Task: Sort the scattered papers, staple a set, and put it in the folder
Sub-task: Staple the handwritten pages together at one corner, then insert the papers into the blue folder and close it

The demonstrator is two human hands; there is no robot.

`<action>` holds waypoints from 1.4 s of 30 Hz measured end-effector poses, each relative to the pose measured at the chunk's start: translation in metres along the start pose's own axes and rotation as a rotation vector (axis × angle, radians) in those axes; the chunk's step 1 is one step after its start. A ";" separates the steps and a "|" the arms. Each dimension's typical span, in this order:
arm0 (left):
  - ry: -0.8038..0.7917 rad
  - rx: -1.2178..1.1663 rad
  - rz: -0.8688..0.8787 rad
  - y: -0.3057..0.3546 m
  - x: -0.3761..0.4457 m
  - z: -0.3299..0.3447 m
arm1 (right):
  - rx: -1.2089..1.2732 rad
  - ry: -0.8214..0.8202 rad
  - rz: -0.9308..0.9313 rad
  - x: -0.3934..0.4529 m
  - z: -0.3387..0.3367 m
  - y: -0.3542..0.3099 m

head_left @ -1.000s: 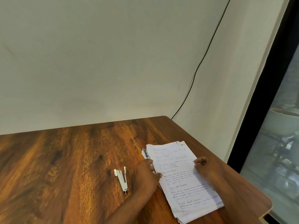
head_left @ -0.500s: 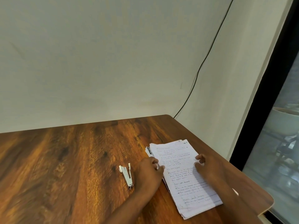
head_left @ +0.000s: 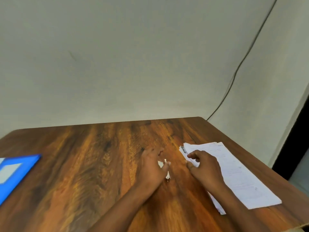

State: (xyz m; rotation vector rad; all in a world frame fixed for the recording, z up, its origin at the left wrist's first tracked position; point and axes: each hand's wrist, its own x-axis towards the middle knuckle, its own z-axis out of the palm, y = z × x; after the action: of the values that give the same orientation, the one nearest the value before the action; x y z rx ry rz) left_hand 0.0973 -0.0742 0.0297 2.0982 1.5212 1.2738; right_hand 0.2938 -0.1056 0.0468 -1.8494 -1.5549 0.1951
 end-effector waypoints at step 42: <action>-0.101 0.814 -0.536 -0.189 -0.073 -0.213 | 0.081 -0.428 -0.468 -0.066 0.182 -0.202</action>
State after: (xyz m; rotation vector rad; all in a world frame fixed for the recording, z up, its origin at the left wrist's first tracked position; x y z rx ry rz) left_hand -0.1922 -0.1163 -0.0033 1.8352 2.6028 0.3657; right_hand 0.0172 -0.0844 0.0103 -1.3871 -2.1899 0.4480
